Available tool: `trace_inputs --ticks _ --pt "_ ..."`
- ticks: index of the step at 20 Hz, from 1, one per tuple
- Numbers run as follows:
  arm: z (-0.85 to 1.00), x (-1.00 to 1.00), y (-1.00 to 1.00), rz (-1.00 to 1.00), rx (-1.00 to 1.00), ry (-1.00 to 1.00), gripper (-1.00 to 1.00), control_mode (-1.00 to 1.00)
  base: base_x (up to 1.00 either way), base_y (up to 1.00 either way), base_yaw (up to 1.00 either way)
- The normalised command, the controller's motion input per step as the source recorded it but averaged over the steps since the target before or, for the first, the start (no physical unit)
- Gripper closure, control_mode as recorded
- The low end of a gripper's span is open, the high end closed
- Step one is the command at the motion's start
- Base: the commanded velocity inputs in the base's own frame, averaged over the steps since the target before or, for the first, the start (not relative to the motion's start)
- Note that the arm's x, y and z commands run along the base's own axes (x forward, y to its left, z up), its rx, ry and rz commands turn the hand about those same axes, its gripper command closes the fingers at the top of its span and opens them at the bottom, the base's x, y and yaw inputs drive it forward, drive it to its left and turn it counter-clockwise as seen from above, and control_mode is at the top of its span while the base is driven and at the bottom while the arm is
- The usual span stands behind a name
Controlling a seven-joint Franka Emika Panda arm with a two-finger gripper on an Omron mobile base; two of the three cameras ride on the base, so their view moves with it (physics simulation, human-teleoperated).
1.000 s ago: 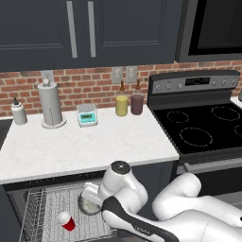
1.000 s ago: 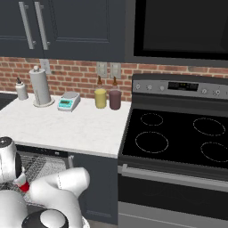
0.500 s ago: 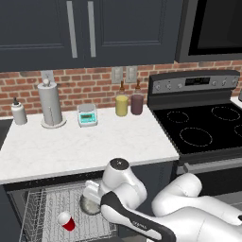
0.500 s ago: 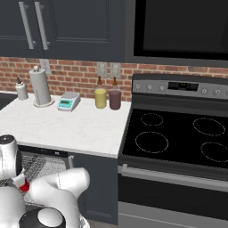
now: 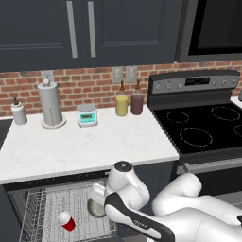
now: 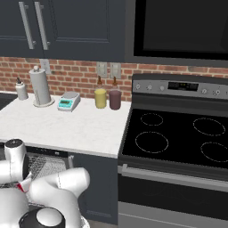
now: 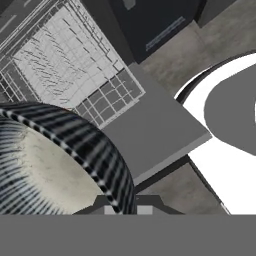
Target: Pick up the cup and bowl from the counter, place them in the dishwasher, and close the dishwasher door.
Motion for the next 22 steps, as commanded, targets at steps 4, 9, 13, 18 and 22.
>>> trace_inputs --ticks 4,9,13,18,22 --pt "-0.46 0.09 -0.28 -0.06 0.0 0.05 1.0 -1.0 0.0 0.0 0.0" --pt "-0.4 0.14 -0.03 -0.09 -0.02 0.09 1.0 -1.0 0.0 0.0 0.0" --pt "-0.3 0.06 0.0 -0.11 -0.01 0.09 1.0 -1.0 0.0 0.0 0.0" --pt "-0.29 0.27 0.0 -0.1 -0.03 0.14 1.0 -1.0 0.0 0.0 0.0" --pt "-0.26 0.47 0.0 -0.1 -0.05 0.15 1.0 -1.0 0.0 0.0 0.0"
